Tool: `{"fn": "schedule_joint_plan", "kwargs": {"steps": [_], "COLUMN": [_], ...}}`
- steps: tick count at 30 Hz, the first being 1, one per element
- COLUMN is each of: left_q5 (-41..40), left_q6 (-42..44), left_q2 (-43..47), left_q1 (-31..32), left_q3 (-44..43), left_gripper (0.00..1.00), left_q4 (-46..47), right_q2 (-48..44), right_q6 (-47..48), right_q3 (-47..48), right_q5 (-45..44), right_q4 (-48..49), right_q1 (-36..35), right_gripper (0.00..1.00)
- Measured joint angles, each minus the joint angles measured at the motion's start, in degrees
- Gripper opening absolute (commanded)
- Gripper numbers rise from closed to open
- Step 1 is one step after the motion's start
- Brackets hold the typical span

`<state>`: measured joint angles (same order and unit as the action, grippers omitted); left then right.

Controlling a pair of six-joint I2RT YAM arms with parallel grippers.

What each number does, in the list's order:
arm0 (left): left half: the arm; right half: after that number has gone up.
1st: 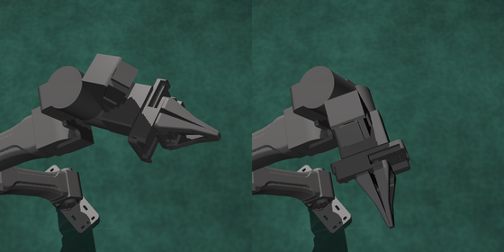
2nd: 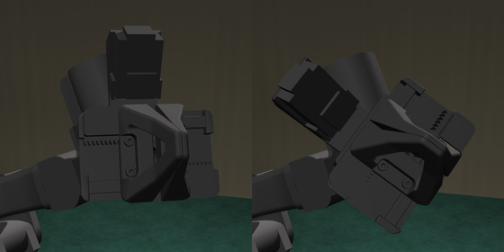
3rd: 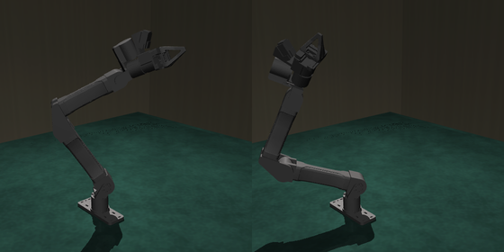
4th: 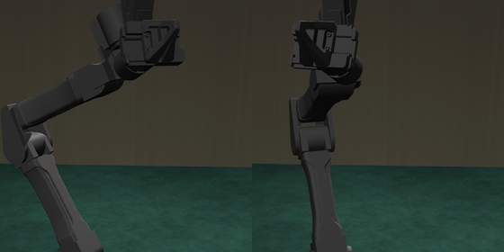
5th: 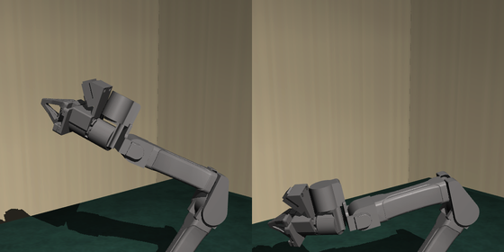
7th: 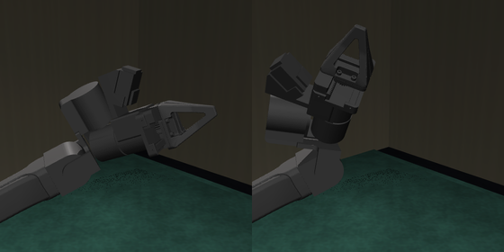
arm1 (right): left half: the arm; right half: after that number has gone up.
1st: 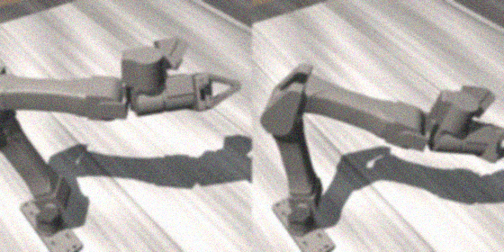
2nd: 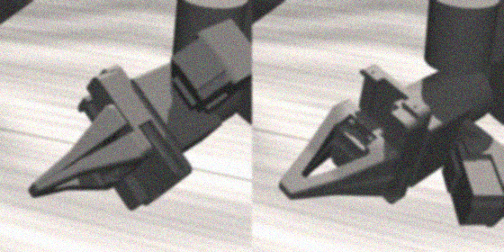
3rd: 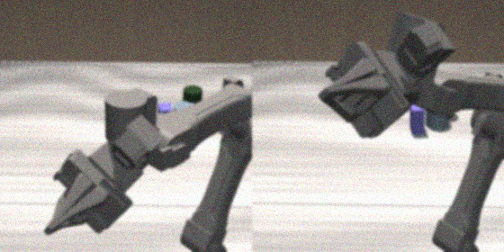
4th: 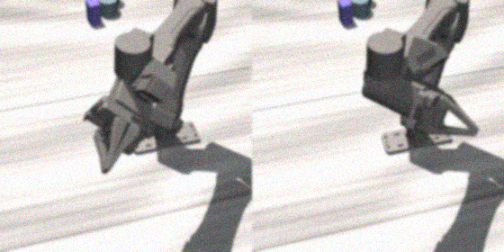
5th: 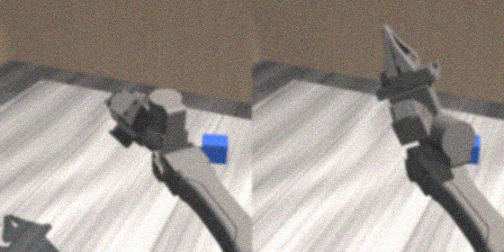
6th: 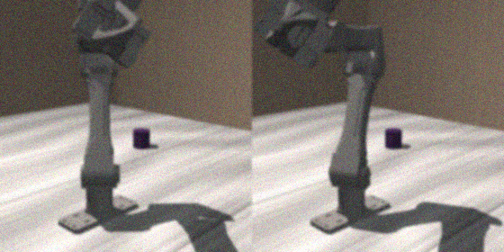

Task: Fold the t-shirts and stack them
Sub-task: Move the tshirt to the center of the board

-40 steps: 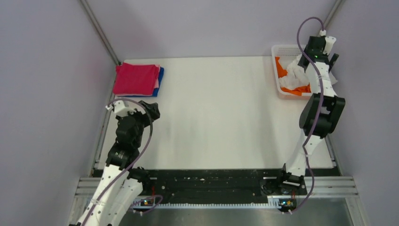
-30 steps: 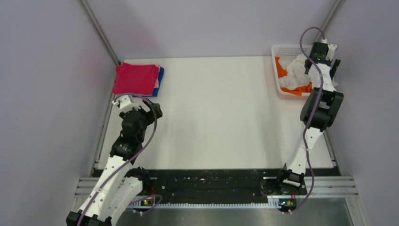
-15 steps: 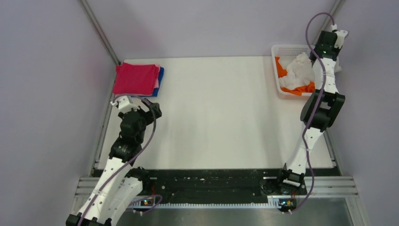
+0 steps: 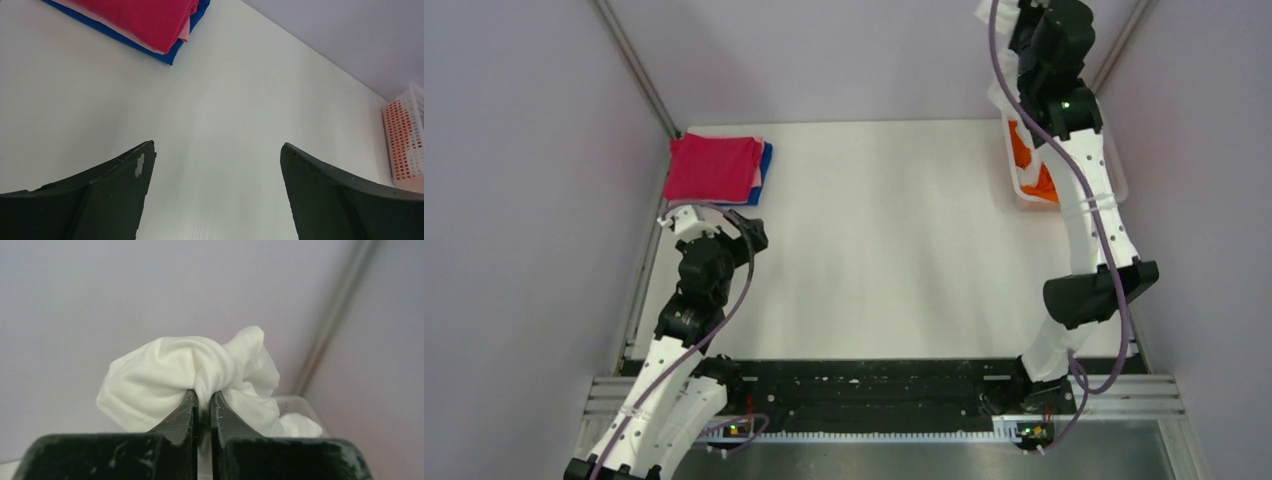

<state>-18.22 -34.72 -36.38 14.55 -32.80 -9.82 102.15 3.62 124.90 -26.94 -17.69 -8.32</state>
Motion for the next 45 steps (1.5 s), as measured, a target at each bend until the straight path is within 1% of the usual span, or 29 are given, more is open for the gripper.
{"fn": "schedule_joint_plan", "kwargs": {"steps": [3, 6, 9, 11, 14, 18, 21, 24, 29, 30, 31, 32, 33, 34, 37, 41, 45], "left_q5": [0.2, 0.22, -0.24, -0.85, -1.81, -3.5, -4.33, -4.63, -3.63, -2.89, -1.86, -1.05, -0.04, 0.96, 4.02, 8.28, 13.64], "left_q6": [-0.59, -1.42, -1.84, -2.1, -2.75, -3.76, -4.48, -4.87, -5.07, -5.03, -4.96, -4.79, -4.68, -4.52, -4.17, -3.98, -3.48], "left_q2": [0.09, 0.9, 2.58, 3.74, 5.31, 7.08, 8.04, 8.02, 5.05, 3.54, 1.75, 0.2, -2.01, -3.78, -11.3, -21.73, -32.2], "left_q1": [0.0, 0.0, 0.0, 0.0, 0.0, 0.0, 0.0, 0.0, 0.0, 0.0, 0.0, 0.0, 0.0, 0.0, 0.0, 0.0, 0.0], "left_q3": [0.0, 0.0, -0.02, -0.15, -0.76, -1.9, -2.34, -2.38, -2.38, -2.4, -2.4, -2.4, -2.43, -2.45, -2.95, -4.85, -9.88], "left_gripper": [0.99, 0.99, 0.99, 0.99, 0.99, 0.99, 0.99, 0.99, 0.99, 0.99, 0.99, 0.99, 0.99, 0.99, 0.99, 0.99, 0.99], "left_q4": [-1.25, -2.56, -4.0, -5.16, -6.97, -9.6, -10.99, -11.87, -11.61, -11.28, -10.82, -10.38, -9.81, -9.31, -7.02, -3.69, -1.14], "right_q2": [-3.54, -5.66, -7.67, -9.01, -9.29, -9.14, -9.55, -12.9, -24.09, -27.47, -29.42, -32.04, -35.19, -38.03, -45.48, -48.65, -48.74], "right_q6": [1.84, 2.97, 3.23, 2.49, -0.83, -6.6, -9.42, -10.67, -14.21, -15.69, -16.46, -17.77, -19.23, -20.74, -23.74, -25.81, -25.86], "right_q3": [0.52, 0.33, -2.84, -6.56, -10.4, -14.14, -16.72, -25.94, -53.33, -60.92, -64.92, -70.14, -75.67, -79.93, -88.56, -89.02, -86.71], "right_q5": [3.21, 5.44, 7.43, 9.51, 14.71, 23.45, 26.69, 25.94, 19.21, 17.2, 16.04, 14.34, 12.37, 10.1, 2.4, -4.66, -6.16], "right_q4": [2.4, 3.23, 4.31, 4.92, 4.9, 4.63, 6.8, 11.08, 15.56, 15.82, 15.45, 15.58, 15.47, 15.12, 14.27, 12.98, 12.13], "right_q1": [-9.25, -16.83, -22.32, -25.38, -27.65, -28.33, -28.3, -28.33, -28.3, -28.28, -28.28, -28.26, -28.26, -28.26, -28.24, -28.11, -28.0], "right_gripper": [0.0, 0.0, 0.0, 0.0, 0.0, 0.0, 0.0, 0.0, 0.0, 0.08, 0.36, 0.79, 0.96, 0.98, 0.99, 0.99, 0.99]}}
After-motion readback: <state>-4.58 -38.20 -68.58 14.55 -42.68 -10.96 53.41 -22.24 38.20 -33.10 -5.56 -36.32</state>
